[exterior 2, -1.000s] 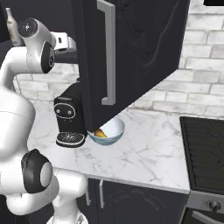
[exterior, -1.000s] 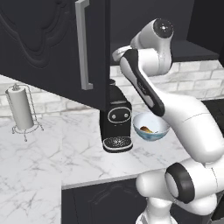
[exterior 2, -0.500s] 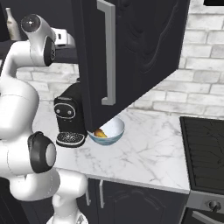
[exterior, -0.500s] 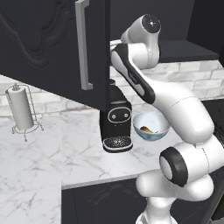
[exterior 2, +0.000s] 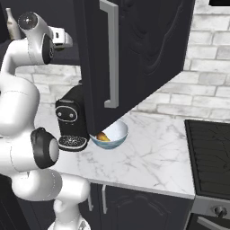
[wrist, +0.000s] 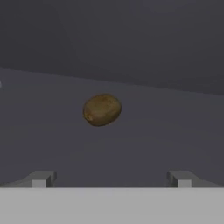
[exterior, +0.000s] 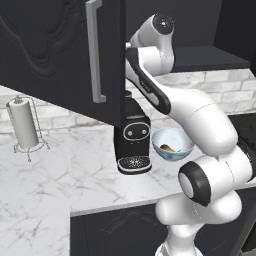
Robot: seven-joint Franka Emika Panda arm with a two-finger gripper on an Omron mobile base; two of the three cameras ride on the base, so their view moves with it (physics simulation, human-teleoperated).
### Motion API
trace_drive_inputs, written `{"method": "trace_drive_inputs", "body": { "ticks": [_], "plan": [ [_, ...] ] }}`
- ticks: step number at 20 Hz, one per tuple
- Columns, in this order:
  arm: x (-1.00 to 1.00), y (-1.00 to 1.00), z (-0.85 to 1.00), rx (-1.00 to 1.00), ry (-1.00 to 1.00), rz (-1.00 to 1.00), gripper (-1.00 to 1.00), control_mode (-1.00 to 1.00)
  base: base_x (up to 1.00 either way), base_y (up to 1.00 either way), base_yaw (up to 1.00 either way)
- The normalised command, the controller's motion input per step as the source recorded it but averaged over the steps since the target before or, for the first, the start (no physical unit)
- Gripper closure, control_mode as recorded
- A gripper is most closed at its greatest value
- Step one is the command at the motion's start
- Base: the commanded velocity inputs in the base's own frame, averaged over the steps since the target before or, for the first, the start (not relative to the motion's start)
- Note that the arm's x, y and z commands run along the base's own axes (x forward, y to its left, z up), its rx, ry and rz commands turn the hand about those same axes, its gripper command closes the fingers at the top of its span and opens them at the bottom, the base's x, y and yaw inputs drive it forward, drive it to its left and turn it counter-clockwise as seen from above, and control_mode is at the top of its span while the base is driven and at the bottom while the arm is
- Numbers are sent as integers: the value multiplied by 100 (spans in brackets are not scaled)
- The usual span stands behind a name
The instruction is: Open the cabinet. Pick the kiwi and pear from the cabinet and place them into the bowl. Then close the cabinet.
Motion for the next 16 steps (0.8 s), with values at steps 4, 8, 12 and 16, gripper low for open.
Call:
{"method": "trace_drive_inputs", "body": {
  "ticks": [4,8,12,16],
  "plan": [
    [1,18,0,0,0,0,-100,-100,0,0,0],
    [14,10,0,2,0,0,-100,-100,0,0,0],
    [34,5,0,2,0,0,-100,-100,0,0,0],
    [25,2,0,2,0,0,-100,-100,0,0,0]
  ]
}}
